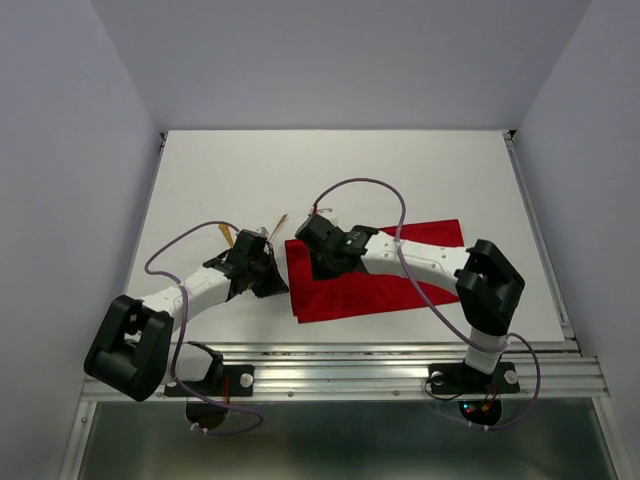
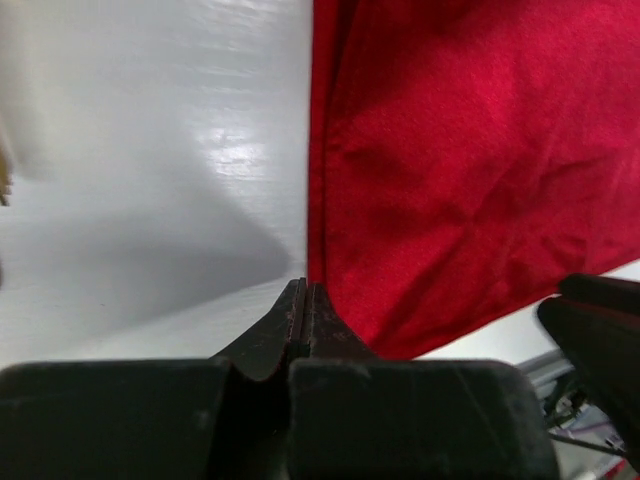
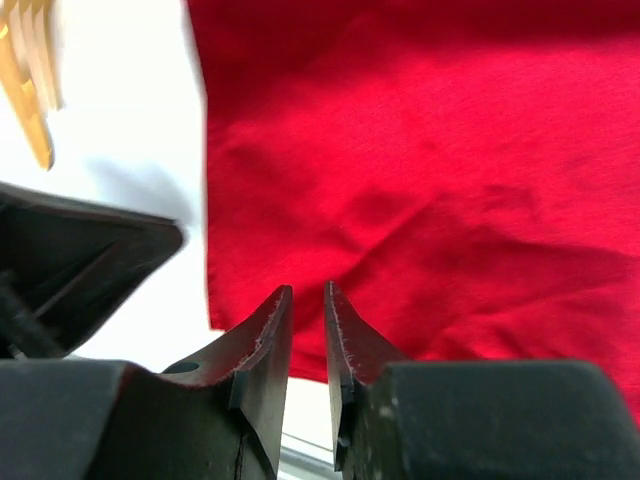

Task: Fold the napkin into a case and place the utensils inside
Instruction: Smooth out the rectangle-folded napkin at the center of the board.

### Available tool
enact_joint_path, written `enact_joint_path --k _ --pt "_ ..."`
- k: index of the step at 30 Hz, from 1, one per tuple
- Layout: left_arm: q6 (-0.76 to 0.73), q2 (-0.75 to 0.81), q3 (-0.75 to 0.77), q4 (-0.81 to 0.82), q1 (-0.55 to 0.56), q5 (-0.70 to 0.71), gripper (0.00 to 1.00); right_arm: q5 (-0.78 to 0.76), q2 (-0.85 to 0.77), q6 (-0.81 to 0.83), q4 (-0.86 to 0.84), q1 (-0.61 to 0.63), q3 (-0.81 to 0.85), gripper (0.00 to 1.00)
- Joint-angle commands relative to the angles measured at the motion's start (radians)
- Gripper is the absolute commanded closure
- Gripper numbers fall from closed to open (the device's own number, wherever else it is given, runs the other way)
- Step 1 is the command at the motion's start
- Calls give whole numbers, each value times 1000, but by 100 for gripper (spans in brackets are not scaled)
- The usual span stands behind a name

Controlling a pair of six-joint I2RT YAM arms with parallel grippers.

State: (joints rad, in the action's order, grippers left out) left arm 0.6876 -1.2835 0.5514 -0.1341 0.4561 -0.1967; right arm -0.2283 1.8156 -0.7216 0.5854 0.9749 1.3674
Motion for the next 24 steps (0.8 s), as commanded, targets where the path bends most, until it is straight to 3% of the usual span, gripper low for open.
enact_joint_path --k 1,14,18,24 --pt "29 55 -37 68 -5 -113 100 24 -5 -13 -33 59 16 75" --pt "29 21 -79 90 6 -127 100 60 -3 -71 -65 171 -39 72" --pt "23 -7 -88 110 6 -98 100 52 37 -67 -68 183 -25 63" --pt "10 -50 -85 123 7 -96 100 27 82 -55 -50 202 -2 63"
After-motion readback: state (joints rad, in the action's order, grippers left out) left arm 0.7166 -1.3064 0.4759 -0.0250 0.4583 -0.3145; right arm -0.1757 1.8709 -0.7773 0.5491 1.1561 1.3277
